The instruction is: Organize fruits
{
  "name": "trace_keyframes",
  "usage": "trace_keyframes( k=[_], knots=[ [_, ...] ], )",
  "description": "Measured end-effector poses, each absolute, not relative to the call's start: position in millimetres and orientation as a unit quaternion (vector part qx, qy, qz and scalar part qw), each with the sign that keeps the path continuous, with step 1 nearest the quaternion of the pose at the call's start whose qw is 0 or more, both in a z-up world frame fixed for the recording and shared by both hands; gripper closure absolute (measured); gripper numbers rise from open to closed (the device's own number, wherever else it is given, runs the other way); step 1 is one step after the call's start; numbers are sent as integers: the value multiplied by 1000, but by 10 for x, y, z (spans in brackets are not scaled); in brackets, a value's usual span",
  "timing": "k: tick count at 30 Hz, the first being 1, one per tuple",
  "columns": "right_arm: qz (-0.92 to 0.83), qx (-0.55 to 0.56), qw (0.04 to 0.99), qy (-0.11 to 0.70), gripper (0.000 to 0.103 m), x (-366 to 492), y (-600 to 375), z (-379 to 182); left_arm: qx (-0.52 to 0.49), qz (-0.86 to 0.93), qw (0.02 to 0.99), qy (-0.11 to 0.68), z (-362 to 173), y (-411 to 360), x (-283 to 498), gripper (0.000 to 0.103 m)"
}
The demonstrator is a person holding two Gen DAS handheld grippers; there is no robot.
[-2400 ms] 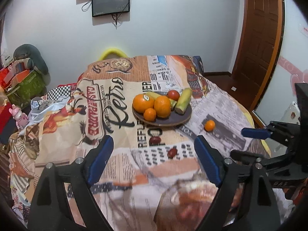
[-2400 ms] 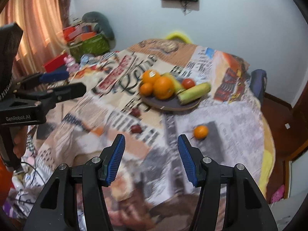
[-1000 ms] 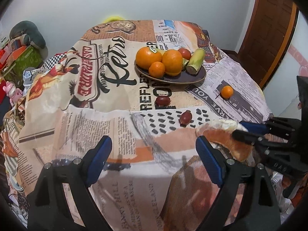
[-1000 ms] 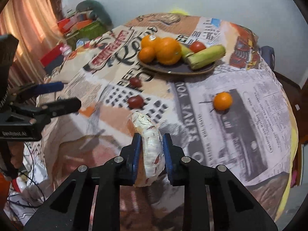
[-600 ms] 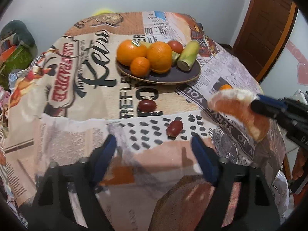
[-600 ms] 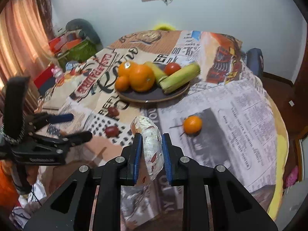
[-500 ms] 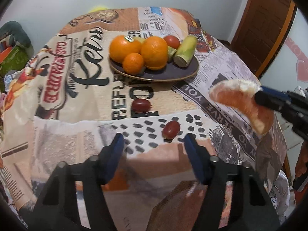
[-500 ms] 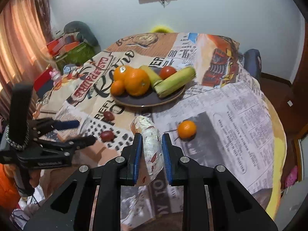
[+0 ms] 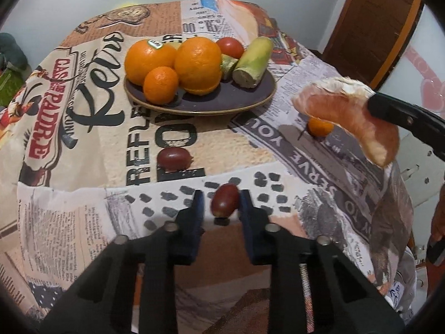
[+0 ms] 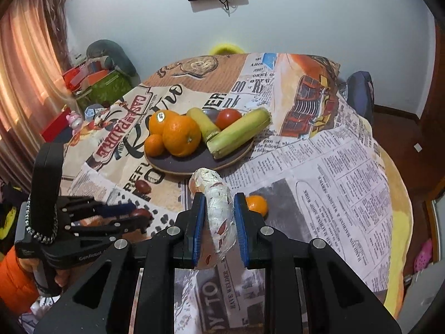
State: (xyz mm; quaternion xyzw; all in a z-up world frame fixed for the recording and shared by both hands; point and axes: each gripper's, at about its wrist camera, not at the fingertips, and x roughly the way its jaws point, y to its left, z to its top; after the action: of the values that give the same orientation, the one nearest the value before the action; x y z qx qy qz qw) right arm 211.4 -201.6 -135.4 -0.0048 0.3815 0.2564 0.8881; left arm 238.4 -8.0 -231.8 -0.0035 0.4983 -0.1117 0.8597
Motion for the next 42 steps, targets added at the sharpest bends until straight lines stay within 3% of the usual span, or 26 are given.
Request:
trace_keyframes(
  k=[25, 27, 29, 40, 42],
  knots=[
    [257, 28, 905, 337, 84, 2571, -1783, -1080, -15, -81, 896, 436, -1872, 128, 2751, 84],
    [261, 28, 904, 338, 86, 2651, -1711, -1099, -14, -80, 896, 436, -1892, 126, 2822, 84],
    [265, 27, 902, 341, 97, 2718, -1657, -1118, -15, -80, 895, 440, -1929, 129, 2906, 84],
    [268, 2, 892, 364, 96, 2836, -1621, -1270, -15, -78, 892, 444, -2042, 108, 3121, 83],
    [263, -2, 892, 367, 91, 2816, -1705, -1276, -5, -75, 893, 443, -2050, 70, 3115, 83]
  ],
)
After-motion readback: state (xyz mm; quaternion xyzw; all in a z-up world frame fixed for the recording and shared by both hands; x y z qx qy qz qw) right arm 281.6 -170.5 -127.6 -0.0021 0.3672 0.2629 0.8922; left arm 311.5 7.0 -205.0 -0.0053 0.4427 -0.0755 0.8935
